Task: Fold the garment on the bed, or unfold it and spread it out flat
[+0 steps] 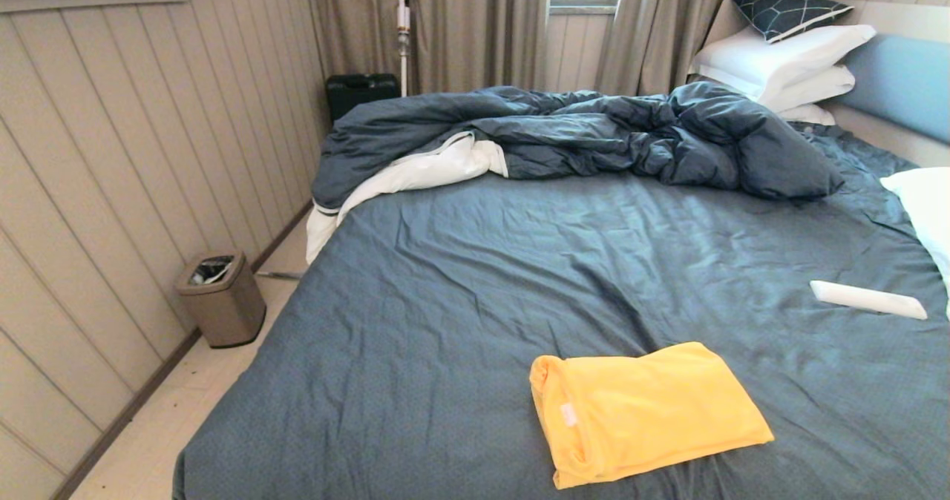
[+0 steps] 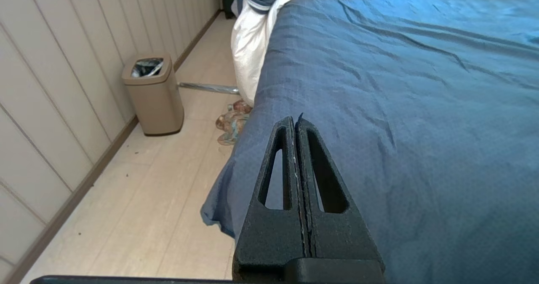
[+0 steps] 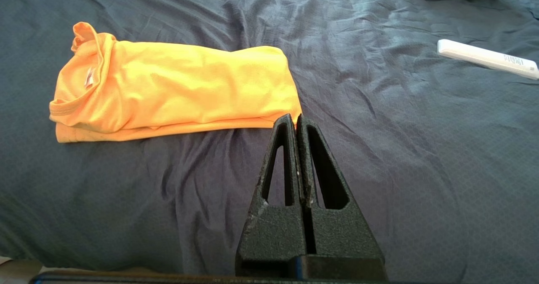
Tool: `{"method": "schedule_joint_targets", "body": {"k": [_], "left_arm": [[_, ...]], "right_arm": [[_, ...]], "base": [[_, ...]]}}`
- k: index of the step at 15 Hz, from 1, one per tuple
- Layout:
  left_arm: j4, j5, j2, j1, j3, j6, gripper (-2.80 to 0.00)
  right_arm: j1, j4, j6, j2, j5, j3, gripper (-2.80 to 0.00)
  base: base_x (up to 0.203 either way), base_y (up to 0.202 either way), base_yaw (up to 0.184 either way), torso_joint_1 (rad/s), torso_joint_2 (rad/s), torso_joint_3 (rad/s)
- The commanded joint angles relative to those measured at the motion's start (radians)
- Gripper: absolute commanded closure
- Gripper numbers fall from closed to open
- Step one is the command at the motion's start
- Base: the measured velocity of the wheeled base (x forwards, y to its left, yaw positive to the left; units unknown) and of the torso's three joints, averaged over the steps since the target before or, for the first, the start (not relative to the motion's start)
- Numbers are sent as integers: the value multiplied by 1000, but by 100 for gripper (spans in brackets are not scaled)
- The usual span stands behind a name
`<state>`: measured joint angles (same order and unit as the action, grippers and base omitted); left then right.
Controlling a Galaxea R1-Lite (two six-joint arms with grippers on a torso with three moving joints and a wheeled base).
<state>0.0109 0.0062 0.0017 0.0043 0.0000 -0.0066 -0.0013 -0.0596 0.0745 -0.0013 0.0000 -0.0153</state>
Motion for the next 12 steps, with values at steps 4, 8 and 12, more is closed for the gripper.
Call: {"method": "schedule_joint_targets", "body": {"k": [4, 8, 12], "left_arm": [[1, 3, 3, 0, 0, -6, 0], [1, 3, 3, 0, 0, -6, 0], [1, 3, 4, 0, 0, -6, 0]], "right_arm": [[1, 3, -1, 1, -2, 0, 0], [0, 3, -1, 1, -2, 0, 0], [0, 3, -1, 2, -2, 0, 0]], "base": [[0, 0, 0, 0, 0, 0], [0, 0, 0, 0, 0, 0], [0, 0, 0, 0, 0, 0]]}}
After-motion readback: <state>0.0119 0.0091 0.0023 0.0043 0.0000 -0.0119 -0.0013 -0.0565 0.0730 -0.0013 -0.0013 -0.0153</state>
